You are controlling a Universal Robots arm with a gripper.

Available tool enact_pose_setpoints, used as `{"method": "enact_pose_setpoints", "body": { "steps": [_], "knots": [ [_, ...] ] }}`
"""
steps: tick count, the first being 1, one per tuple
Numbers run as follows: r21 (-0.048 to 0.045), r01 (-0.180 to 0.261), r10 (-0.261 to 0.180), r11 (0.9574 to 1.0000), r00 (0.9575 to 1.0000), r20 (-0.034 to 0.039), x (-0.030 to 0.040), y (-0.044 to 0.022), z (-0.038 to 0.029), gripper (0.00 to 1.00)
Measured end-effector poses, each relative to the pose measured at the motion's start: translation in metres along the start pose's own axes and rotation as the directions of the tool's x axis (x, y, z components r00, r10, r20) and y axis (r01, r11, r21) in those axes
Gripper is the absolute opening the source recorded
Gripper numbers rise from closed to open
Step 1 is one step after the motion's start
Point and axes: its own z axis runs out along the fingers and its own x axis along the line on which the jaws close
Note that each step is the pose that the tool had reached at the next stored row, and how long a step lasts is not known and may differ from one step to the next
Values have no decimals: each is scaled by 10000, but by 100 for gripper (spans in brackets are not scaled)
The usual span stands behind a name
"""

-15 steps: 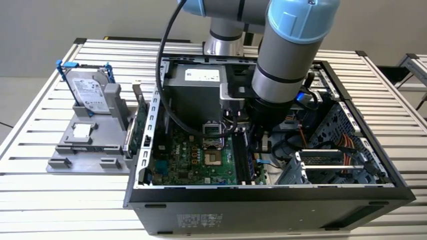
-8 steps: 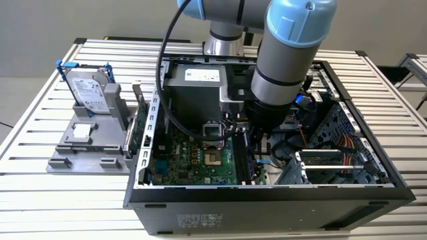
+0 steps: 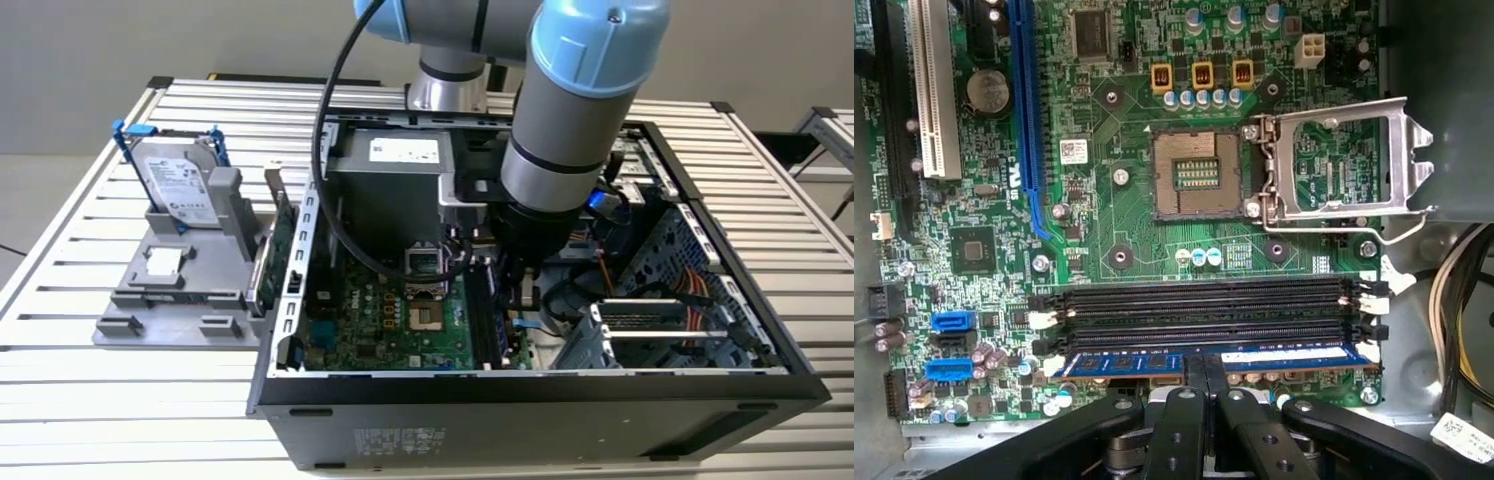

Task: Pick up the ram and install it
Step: 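Press down the ram until it locks into place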

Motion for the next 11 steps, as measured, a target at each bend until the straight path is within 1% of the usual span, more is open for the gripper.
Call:
{"method": "enact_pose_setpoints", "body": {
  "steps": [2, 4, 5, 6, 7, 11],
  "knots": [
    [-1, 0, 0, 10000, 10000, -4, -2, -1, -8, 0],
    [-7, -1, 1, 10000, 10000, 24, -3, 0, -41, 0],
    [-10, -1, 1, 10000, 10000, 43, -5, -1, -79, 0],
    [-16, 0, 0, 10000, 10000, 19, -1, -2, -132, 0],
    [-19, -1, 1, 10000, 10000, 12, 1, -2, -181, 0],
    [-25, 0, 0, 10000, 10000, 10, 4, -3, -364, 0]
  ]
}}
